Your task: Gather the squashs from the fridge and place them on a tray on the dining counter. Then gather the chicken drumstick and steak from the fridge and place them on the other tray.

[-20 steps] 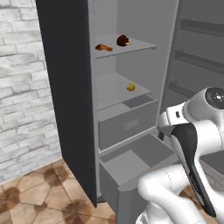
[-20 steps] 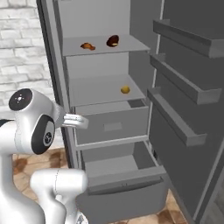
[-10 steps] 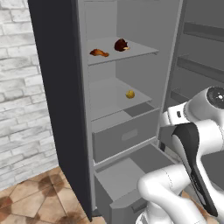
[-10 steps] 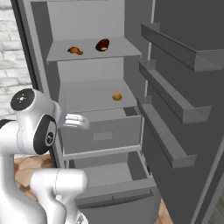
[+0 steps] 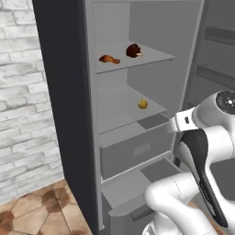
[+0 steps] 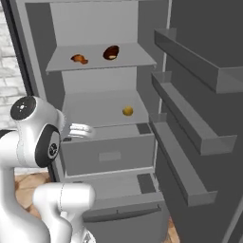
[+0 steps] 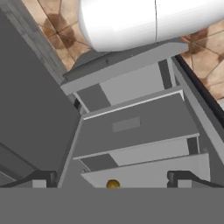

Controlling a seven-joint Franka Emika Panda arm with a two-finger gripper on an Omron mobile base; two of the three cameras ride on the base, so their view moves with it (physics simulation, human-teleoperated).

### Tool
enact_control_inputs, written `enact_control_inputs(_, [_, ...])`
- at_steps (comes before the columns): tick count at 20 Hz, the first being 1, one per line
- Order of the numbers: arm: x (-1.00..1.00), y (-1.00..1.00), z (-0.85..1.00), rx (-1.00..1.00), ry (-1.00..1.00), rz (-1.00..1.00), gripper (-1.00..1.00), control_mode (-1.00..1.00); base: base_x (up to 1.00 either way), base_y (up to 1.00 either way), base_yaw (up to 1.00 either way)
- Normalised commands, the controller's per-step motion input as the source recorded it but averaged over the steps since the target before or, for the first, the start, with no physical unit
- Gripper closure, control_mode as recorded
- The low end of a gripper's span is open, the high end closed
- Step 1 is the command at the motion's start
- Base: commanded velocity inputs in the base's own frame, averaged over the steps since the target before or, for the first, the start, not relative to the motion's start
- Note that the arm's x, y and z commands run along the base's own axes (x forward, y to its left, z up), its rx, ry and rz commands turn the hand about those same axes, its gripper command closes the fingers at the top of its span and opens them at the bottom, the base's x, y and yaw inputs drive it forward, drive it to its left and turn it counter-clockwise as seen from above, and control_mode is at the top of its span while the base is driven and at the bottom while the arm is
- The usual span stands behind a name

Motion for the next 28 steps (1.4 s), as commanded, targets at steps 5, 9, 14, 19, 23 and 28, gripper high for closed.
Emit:
enact_control_inputs(5, [0.0, 0.0, 0.0, 0.0, 0.0, 0.0, -1.0, 1.0, 0.42, -0.23, 0.08])
enact_control_inputs(9, [0.0, 0.0, 0.0, 0.0, 0.0, 0.0, -1.0, 1.0, 0.34, -0.31, 0.07])
enact_control_inputs(14, [0.0, 0.0, 0.0, 0.0, 0.0, 0.0, -1.0, 1.0, 0.33, -0.28, 0.07])
enact_control_inputs(19, [0.0, 0.0, 0.0, 0.0, 0.0, 0.0, -1.0, 1.0, 0.33, -0.05, 0.05])
enact_control_inputs(23, [0.0, 0.0, 0.0, 0.0, 0.0, 0.0, -1.0, 1.0, 0.28, 0.16, 0.01])
enact_control_inputs(28, [0.17, 0.07, 0.0, 0.01, -0.01, 0.0, -1.0, -1.0, 0.2, 0.17, 0.0])
